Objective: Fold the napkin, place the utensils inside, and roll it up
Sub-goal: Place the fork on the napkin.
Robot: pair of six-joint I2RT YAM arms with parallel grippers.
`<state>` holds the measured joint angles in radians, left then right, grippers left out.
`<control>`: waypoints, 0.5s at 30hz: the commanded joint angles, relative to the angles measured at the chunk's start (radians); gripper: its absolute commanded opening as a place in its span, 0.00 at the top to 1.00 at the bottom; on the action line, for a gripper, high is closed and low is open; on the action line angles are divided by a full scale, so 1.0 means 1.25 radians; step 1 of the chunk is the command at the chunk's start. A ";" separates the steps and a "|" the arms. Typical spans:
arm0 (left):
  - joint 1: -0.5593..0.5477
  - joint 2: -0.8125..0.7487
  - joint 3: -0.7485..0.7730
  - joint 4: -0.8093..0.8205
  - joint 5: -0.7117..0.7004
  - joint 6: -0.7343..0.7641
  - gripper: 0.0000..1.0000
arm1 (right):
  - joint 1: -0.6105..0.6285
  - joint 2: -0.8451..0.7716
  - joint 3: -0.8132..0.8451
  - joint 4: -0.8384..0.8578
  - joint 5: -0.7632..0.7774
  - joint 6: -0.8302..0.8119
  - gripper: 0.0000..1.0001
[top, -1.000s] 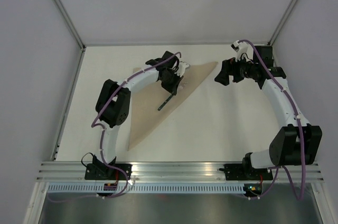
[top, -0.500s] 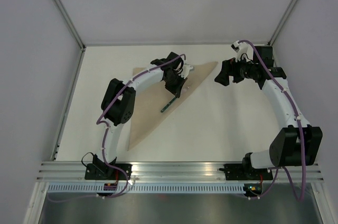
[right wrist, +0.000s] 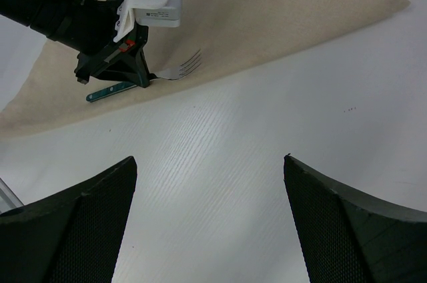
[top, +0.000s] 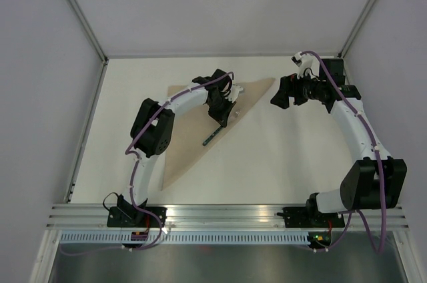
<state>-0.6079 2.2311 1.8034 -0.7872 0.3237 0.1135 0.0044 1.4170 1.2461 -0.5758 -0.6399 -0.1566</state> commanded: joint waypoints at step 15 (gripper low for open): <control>-0.006 0.040 0.024 -0.021 0.018 -0.056 0.98 | 0.001 0.008 -0.016 0.021 -0.015 0.015 0.05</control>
<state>-0.6083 2.2642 1.8053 -0.7921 0.3267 0.0910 0.0044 1.4223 1.2324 -0.5724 -0.6468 -0.1535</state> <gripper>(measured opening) 0.066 0.953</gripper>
